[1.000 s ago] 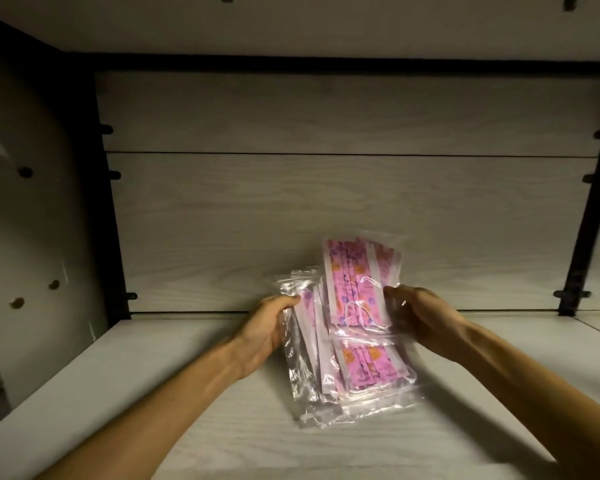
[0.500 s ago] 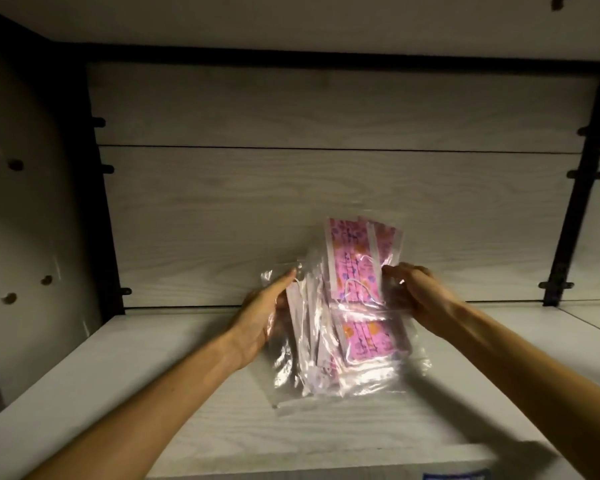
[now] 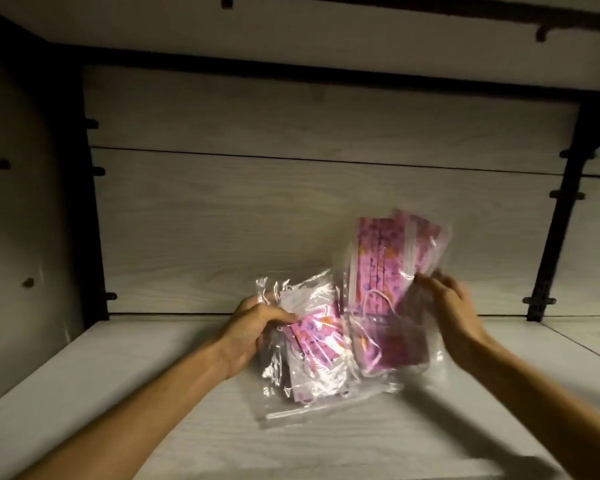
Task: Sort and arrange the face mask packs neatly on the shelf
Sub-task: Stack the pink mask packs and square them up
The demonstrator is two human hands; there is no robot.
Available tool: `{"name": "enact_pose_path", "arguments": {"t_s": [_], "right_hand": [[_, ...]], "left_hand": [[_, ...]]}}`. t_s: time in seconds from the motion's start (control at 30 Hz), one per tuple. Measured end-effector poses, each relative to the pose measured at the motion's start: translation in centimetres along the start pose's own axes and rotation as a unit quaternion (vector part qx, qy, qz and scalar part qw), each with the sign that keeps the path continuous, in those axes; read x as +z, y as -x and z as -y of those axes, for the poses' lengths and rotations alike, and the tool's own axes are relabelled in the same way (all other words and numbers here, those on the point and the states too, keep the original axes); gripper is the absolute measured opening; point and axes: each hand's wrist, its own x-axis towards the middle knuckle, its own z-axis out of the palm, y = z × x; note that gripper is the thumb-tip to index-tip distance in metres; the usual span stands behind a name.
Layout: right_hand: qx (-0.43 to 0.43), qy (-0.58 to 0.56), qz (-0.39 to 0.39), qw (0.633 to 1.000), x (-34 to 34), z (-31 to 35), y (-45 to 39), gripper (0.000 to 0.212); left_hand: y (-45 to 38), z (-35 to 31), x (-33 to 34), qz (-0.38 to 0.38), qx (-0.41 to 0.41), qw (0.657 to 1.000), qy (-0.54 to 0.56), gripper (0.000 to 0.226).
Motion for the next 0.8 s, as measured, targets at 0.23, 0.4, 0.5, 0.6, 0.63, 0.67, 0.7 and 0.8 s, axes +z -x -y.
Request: {"name": "enact_pose_path", "arguments": {"t_s": [0.23,0.4,0.5,0.6,0.63,0.67,0.7,0.8], "right_hand": [[-0.107,0.301,0.272,0.908,-0.4,5.8,-2.6,0.023],[-0.09,0.372,0.379,0.842,2.6,5.3,-1.5,0.014],[-0.076,0.361,0.375,0.85,2.8,4.3,-0.9,0.017],[-0.059,0.321,0.342,0.881,2.3,2.8,-0.9,0.015],[-0.045,0.286,0.319,0.903,2.2,2.2,-0.8,0.021],[-0.027,0.243,0.293,0.924,2.2,1.6,-0.9,0.028],[-0.014,0.201,0.267,0.942,2.1,1.1,-0.9,0.031],[-0.005,0.119,0.199,0.973,1.9,-0.1,-1.0,0.042]], "left_hand": [[0.5,-0.4,0.2,0.03,-0.003,1.0,0.004,0.028],[1.0,-0.9,0.1,0.05,-0.052,0.997,0.01,0.046],[1.2,-1.2,-0.2,0.039,-0.08,0.99,0.107,0.063],[0.9,-1.2,-0.7,0.016,-0.091,0.983,0.156,0.082],[0.8,-1.1,-0.9,0.015,-0.09,0.982,0.167,0.085],[0.7,-0.9,-0.9,0.013,-0.087,0.98,0.179,0.086],[0.6,-0.8,-0.9,0.016,-0.081,0.977,0.194,0.083],[0.3,-0.6,-0.7,0.035,-0.048,0.973,0.221,0.07]]}}
